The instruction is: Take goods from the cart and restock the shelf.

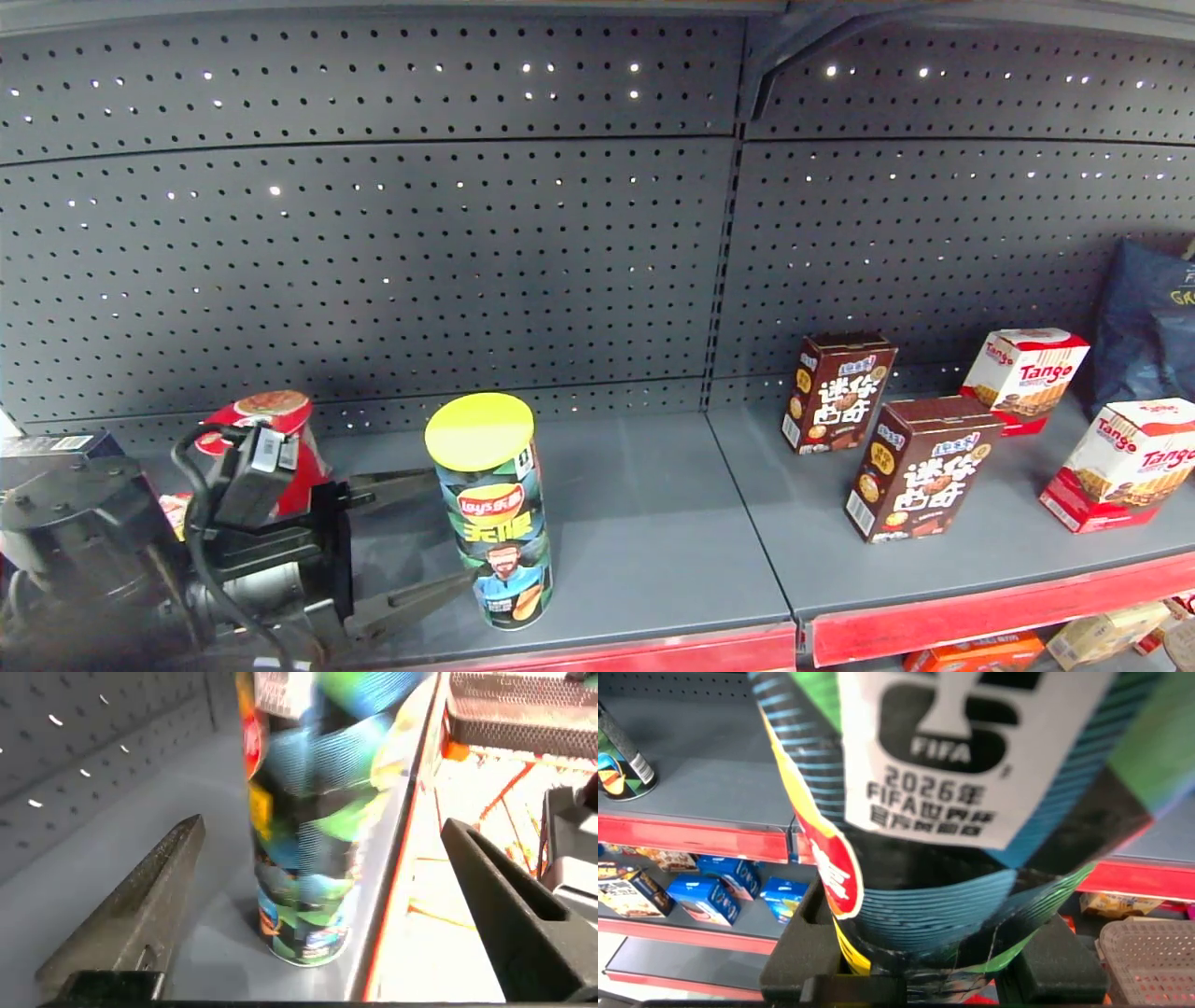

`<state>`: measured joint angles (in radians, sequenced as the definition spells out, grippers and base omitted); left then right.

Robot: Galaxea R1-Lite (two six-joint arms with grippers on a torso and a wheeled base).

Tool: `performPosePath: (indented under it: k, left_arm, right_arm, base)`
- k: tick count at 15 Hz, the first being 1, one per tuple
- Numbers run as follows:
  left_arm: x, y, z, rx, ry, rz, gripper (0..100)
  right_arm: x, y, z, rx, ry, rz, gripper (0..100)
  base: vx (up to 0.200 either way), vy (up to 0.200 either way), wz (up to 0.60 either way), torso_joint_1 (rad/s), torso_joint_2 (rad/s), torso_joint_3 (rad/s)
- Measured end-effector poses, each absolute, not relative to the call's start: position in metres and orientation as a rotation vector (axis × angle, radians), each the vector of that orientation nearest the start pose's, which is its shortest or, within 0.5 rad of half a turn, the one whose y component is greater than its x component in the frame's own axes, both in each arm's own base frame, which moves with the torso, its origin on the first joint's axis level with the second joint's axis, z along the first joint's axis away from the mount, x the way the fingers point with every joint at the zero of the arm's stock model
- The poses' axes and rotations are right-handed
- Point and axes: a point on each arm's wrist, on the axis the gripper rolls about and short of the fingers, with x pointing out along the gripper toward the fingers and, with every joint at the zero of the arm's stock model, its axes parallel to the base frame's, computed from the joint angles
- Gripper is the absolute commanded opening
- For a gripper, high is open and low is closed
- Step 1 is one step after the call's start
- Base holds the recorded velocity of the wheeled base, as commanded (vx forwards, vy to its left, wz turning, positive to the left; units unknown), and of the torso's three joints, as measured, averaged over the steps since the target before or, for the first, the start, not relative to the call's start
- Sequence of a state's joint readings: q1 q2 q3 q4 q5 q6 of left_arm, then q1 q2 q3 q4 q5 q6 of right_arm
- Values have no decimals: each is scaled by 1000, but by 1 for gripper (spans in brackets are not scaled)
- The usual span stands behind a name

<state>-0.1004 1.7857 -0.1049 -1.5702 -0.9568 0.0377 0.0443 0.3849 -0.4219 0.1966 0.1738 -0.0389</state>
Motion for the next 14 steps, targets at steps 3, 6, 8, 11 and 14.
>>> performPosePath:
  k: [3,6,8,11,14]
  left_arm:
    - [184,-29,115,-21,50,-1014,100]
    - [166,-16,132,-22,-14,-938,100]
    - [153,-6,146,-22,-76,-869,100]
    - [131,3,163,-48,-139,-742,100]
    - [107,7,167,-105,-144,-524,100]
  right_arm:
    - [-5,4,178,-11,157,221,0]
    - [-6,4,179,-10,151,220,0]
    - [-6,4,180,-10,143,217,0]
    - [-8,4,184,-12,113,215,0]
    - [-9,3,187,-13,97,217,0]
  base:
    - [0,0,0,0,0,0]
    - [0,0,0,0,0,0]
    - [0,0,0,0,0,0]
    - [0,0,0,0,0,0]
    - [0,0,0,0,0,0]
